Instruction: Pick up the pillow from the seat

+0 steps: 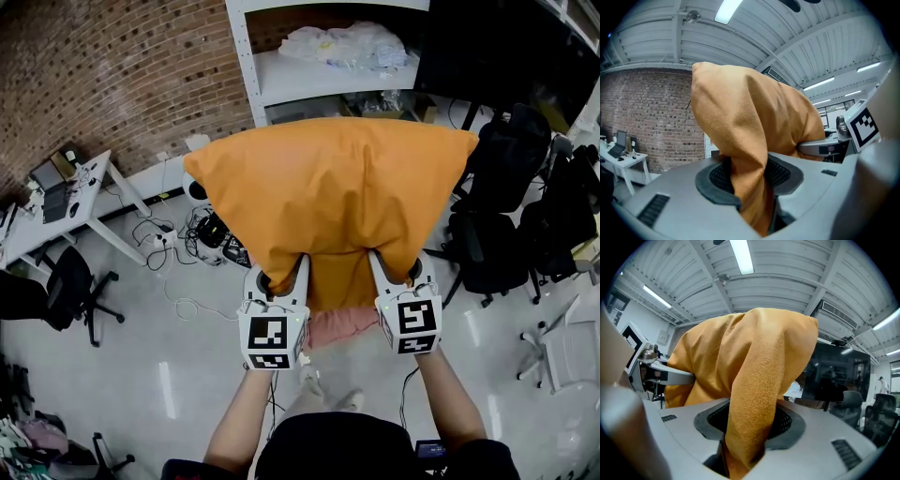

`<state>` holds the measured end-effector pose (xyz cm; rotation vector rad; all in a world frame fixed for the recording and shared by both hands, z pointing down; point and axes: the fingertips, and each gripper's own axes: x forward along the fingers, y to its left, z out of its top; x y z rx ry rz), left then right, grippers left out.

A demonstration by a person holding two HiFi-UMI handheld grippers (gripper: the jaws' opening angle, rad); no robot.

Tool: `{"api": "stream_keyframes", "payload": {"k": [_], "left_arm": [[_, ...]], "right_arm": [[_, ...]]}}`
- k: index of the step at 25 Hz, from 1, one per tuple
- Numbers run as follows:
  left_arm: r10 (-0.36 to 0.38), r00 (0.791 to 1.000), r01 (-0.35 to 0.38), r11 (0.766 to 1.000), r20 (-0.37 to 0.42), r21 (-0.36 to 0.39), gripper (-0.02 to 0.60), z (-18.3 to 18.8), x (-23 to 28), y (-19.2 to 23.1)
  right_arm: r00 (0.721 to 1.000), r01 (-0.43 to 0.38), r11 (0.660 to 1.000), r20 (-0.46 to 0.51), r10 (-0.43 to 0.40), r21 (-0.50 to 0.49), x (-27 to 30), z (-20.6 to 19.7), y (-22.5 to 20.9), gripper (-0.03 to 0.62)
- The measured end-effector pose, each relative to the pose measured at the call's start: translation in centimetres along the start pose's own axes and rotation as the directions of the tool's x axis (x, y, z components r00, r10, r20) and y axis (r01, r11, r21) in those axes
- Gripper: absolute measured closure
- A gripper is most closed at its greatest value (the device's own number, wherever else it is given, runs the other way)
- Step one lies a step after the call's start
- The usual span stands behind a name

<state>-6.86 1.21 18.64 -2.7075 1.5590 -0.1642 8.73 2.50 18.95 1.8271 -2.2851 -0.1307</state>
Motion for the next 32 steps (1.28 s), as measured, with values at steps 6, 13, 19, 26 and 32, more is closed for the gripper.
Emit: {"api": "stream_keyframes", "payload": {"k": [6, 13, 19, 26, 32], "left_arm": [[0.015, 1.000, -0.015, 1.000, 0.008, 0.007, 0.416, 0.3, -2.7, -3.0], [0.032, 0.999, -0.033, 0.999, 0.024, 0.014, 0.416, 1.2, -5.1, -6.1], [0.059, 0.998, -0.059, 0.998, 0.021, 0.003, 0.416, 3.1, -5.2, -8.6], [0.074, 0.997, -0.074, 0.997, 0.029, 0.009, 0.414, 1.3, -7.8, -10.4], [0.079, 0.996, -0.080, 0.997, 0.039, 0.026, 0.414, 2.8, -8.4, -10.2]], "right_arm": [[1.000, -0.012, 1.000, 0.021, 0.012, -0.001, -3.8, -0.2, -0.5, 0.396], [0.998, -0.032, 0.999, 0.046, 0.032, -0.010, -7.4, 0.1, -1.4, 0.397], [0.997, -0.057, 0.998, 0.054, 0.057, -0.017, -9.0, 1.4, -3.9, 0.396], [0.995, -0.072, 0.997, 0.074, 0.073, -0.024, -11.6, -0.5, -2.9, 0.395], [0.993, -0.073, 0.997, 0.092, 0.074, -0.016, -12.0, 0.8, -2.8, 0.395]]}}
